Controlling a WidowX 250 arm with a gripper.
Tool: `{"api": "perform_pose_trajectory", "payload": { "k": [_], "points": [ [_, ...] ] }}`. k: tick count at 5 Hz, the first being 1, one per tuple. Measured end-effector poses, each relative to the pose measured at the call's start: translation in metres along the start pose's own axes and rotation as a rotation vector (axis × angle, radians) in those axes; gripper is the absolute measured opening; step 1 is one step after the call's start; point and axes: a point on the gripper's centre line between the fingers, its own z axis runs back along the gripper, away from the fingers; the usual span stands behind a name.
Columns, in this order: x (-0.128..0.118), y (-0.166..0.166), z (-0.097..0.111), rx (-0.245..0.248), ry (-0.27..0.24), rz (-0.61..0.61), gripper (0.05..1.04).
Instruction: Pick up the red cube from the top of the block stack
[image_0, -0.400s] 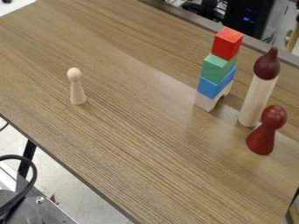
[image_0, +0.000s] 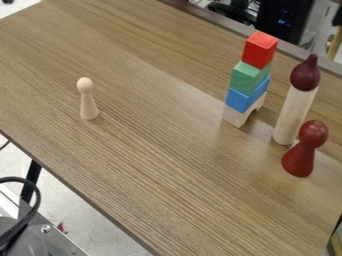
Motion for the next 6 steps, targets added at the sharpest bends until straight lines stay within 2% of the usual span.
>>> {"api": "perform_pose_trajectory", "payload": {
  "k": [1, 2, 3, 4, 6],
  "points": [
    [0.003, 0.005, -0.002, -0.043, 0.005, -0.071, 0.999],
    [0.003, 0.002, -0.002, -0.123, 0.009, -0.192, 0.999],
    [-0.002, 0.004, -0.013, -0.174, 0.021, -0.29, 0.999],
    [-0.002, 0.008, -0.029, -0.134, -0.01, -0.313, 0.999],
    [-0.003, 0.014, -0.046, 0.015, -0.06, -0.214, 0.999]
  ]
}}
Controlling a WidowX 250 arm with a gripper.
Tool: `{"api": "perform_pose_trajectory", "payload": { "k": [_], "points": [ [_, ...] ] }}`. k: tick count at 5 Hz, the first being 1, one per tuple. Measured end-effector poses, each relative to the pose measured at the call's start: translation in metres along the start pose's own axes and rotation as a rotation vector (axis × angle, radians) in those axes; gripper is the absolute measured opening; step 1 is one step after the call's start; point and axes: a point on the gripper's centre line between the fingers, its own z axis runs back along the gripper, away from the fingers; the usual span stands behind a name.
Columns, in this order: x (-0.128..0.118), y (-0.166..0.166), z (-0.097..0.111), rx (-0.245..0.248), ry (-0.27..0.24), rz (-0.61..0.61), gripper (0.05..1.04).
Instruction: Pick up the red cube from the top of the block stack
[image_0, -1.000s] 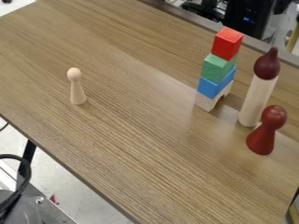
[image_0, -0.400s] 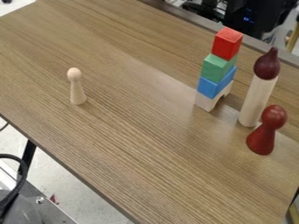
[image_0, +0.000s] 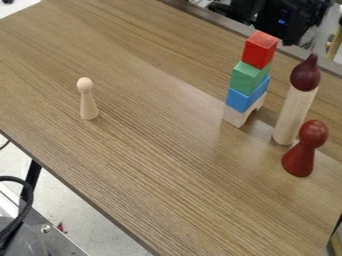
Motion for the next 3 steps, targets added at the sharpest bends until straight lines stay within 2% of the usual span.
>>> {"api": "perform_pose_trajectory", "payload": {
  "k": [1, 3],
  "points": [
    [-0.0026, 0.0021, -0.0027, 0.026, 0.005, 0.028, 0.999],
    [-0.0092, 0.0005, -0.0116, 0.012, 0.02, 0.047, 0.999]
  ]
}}
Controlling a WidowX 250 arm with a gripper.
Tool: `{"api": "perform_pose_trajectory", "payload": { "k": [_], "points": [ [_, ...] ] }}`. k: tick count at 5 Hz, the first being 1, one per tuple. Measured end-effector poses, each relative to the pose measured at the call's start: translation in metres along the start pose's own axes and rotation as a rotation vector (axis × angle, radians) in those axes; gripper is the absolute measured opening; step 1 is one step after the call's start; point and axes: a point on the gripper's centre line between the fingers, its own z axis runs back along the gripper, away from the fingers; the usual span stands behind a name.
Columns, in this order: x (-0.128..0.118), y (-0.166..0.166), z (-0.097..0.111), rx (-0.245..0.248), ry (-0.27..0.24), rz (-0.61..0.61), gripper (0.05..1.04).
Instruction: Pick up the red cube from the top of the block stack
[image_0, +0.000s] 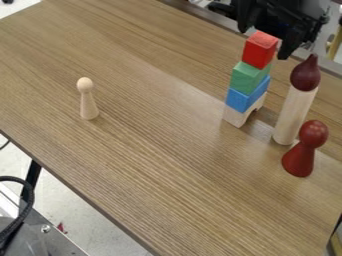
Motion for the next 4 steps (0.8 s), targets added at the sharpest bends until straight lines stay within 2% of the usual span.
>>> {"api": "perform_pose_trajectory", "payload": {
  "k": [2, 3, 4],
  "points": [
    [-0.004, -0.006, -0.032, -0.01, 0.047, 0.01, 0.999],
    [-0.007, -0.007, -0.046, -0.002, 0.076, 0.027, 0.964],
    [-0.006, -0.005, -0.047, 0.011, 0.073, 0.059, 0.725]
  ]
}}
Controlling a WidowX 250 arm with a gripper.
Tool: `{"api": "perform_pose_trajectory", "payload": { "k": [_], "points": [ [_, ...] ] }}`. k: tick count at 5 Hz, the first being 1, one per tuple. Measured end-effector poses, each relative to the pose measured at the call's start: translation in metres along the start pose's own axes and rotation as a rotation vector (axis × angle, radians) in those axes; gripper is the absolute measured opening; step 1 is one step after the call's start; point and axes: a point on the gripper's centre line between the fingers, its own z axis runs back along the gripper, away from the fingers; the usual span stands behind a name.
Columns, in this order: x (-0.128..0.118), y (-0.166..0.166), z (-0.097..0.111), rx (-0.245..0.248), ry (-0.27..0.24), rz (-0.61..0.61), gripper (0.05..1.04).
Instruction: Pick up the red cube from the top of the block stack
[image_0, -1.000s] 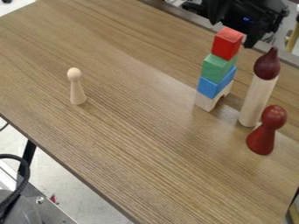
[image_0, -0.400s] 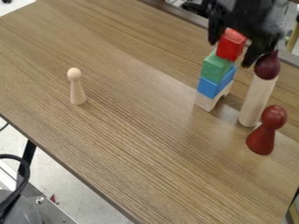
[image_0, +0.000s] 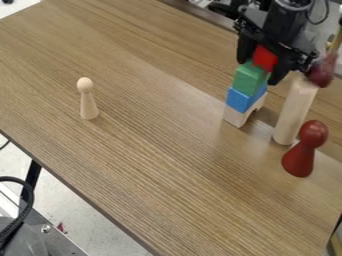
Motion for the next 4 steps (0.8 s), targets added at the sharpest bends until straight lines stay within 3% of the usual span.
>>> {"api": "perform_pose_trajectory", "payload": {
  "k": [1, 3, 4],
  "points": [
    [0.001, 0.002, 0.0, 0.008, -0.001, 0.035, 0.603],
    [0.0, 0.009, -0.001, 0.006, 0.02, 0.09, 0.602],
    [-0.008, 0.028, 0.001, 0.039, 0.067, 0.154, 0.602]
  ]
}}
